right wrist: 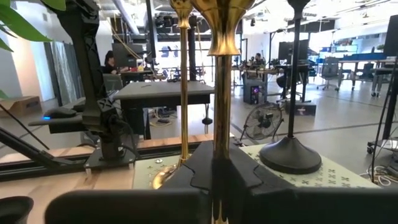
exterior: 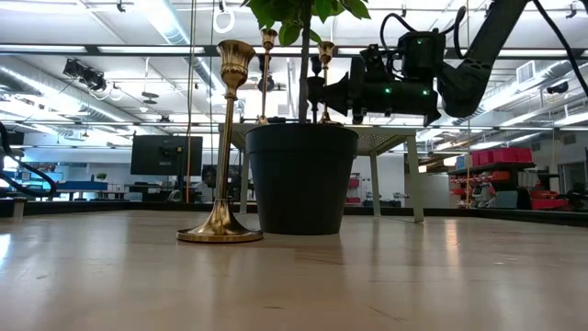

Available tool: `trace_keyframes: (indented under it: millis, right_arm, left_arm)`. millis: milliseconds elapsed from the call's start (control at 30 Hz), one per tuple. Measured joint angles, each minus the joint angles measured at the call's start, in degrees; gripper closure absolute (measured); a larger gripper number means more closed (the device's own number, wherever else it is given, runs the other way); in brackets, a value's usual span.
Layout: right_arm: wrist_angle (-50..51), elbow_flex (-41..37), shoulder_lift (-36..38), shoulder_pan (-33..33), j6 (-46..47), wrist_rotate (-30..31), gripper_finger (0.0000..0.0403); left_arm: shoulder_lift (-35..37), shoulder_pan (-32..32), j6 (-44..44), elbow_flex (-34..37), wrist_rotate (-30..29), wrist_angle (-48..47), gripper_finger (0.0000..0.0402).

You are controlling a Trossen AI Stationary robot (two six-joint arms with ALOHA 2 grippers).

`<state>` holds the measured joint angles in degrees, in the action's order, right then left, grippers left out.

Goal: Pick & Place candle stick holders
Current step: Put the left gold candle holder on the shelf, then put the black candle holder on the shelf

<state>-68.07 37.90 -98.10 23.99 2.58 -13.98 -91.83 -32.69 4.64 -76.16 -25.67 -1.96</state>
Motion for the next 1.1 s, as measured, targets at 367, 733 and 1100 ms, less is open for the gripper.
trace_keyframes:
  millis: [367,733,1100]
  right_arm:
    - [-0.1,0.0,0.0,0.0,0.0,0.0,0.0348]
    - [-0.1,0.0,0.0,0.0,0.0,1.0,0.0261]
    - [2.5,-0.4,2.2,0.0,-0.9,1.0,0.0188]
  left_arm:
    - [0.0,0.0,0.0,0.0,0.0,0.0,0.0271]
    - [0.0,0.0,-0.8,0.0,0.0,0.0,0.0271]
    - [0.0,-0.3,-1.1,0.0,0.0,0.0,0.0271]
